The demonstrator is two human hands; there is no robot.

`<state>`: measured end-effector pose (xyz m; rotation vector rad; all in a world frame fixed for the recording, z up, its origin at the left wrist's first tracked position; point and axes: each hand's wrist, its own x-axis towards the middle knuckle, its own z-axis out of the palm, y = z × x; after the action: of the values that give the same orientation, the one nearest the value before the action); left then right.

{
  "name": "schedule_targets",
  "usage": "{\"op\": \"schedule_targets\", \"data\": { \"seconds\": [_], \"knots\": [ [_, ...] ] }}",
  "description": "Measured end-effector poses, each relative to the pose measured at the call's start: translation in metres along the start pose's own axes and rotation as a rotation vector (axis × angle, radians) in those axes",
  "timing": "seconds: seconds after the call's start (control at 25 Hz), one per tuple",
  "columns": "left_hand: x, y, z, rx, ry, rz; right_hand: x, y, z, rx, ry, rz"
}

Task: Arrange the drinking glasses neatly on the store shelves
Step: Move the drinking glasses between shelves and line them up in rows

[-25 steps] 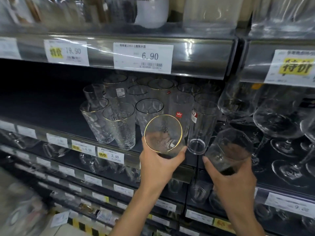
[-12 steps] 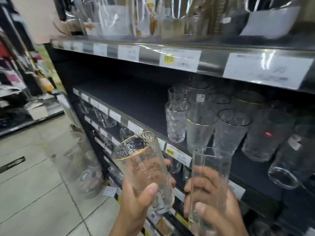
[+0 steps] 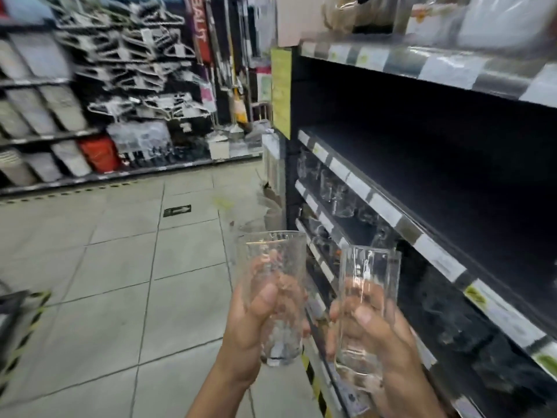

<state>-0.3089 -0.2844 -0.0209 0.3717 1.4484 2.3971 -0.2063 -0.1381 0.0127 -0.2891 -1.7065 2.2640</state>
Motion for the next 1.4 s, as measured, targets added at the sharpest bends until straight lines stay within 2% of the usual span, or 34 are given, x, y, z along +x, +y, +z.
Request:
{"op": "schedule_targets", "data": {
  "seconds": [0.28, 0.52, 0.8, 0.96, 1.2, 1.4],
  "knots": [
    [0.132, 0.028, -0.088, 0.058, -0.008, -0.007, 0.130, 0.032, 0.078, 0.015, 0.037, -0.011],
    [0.228, 0.039, -0.101, 0.133, -0.092, -0.012, 0.218, 0.040, 0.090, 0.077, 0.182, 0.025],
    [0.345, 0.014, -0.081, 0.205, -0.213, -0.081, 0.322, 0.040, 0.062, 0.019, 0.307, 0.012],
    [0.413, 0.001, -0.063, 0.240, -0.286, -0.059, 0.379, 0.034, 0.044, -0.015, 0.376, 0.003],
    [0.489, 0.001, -0.033, 0.219, -0.324, -0.094, 0.434, 0.016, 0.024, -0.006, 0.488, -0.029],
    [0.538, -0.006, -0.001, 0.339, -0.513, -0.112, 0.455, -0.006, 0.023, -0.100, 0.636, -0.028]
  ]
}}
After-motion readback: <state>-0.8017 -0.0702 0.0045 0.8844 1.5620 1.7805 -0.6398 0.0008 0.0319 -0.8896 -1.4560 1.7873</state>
